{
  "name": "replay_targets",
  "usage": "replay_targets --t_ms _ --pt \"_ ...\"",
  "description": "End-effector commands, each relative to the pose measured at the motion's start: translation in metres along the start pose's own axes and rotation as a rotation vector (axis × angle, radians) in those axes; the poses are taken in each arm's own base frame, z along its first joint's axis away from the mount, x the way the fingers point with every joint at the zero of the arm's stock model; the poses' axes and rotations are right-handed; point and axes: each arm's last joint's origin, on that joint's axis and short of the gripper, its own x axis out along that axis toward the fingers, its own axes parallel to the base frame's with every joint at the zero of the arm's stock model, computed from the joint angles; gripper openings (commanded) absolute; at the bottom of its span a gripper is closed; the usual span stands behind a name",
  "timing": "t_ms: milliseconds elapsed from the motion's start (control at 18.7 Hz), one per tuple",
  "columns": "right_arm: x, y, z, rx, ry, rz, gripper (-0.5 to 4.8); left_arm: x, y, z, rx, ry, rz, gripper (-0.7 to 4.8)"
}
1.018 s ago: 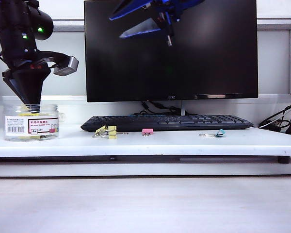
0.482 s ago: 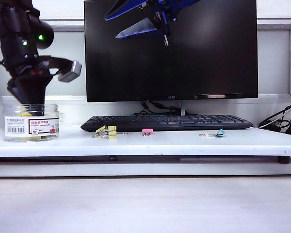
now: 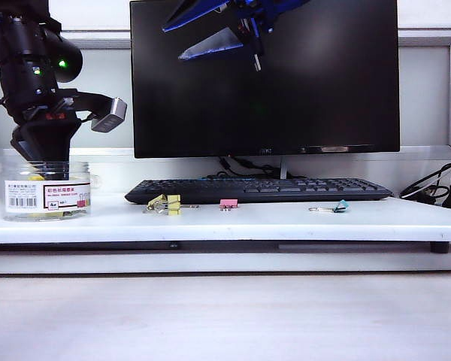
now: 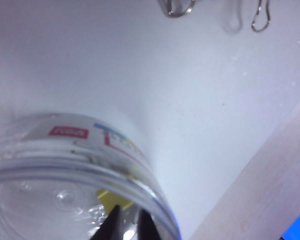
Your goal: Take the clips out of the round transparent plastic box and place them on the table.
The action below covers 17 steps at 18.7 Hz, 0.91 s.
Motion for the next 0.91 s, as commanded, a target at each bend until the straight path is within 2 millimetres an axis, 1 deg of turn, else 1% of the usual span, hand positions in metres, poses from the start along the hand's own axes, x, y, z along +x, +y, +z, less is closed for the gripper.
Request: replay_targets --t_ms 54,375,482,697,804,911 --pt "-0.0012 0.0024 0.0020 -0.019 -0.009 0.005 2.12 -0.0011 -0.0004 0.0005 0.009 -0.012 -0.005 1.21" --pt "-0.0012 0.0024 0.0021 -0.020 -0.009 0.005 2.12 -0.0011 0.0002 0.0012 0.008 -0.014 0.006 1.22" --pt "-0.0012 0.0024 0.0021 -0.020 -0.009 0.005 2.12 -0.0011 0.0010 0.0015 0.005 -0.013 0.021 1.49" --pt "-0.0012 0.0024 0.0020 -0.020 -0.009 0.005 2.12 -0.0012 0.0028 0.0007 -0.006 0.022 0.076 1.52" --pt "-0.0012 0.0024 0.0020 -0.020 -0.009 0.005 2.12 -0.0012 0.0028 0.0001 -0.007 0.034 0.085 2.30" --pt "-0.0012 0.0024 0.0021 -0.020 -0.009 0.005 2.12 -0.0012 0.0027 -0.0002 -0.007 0.037 0.084 2.30"
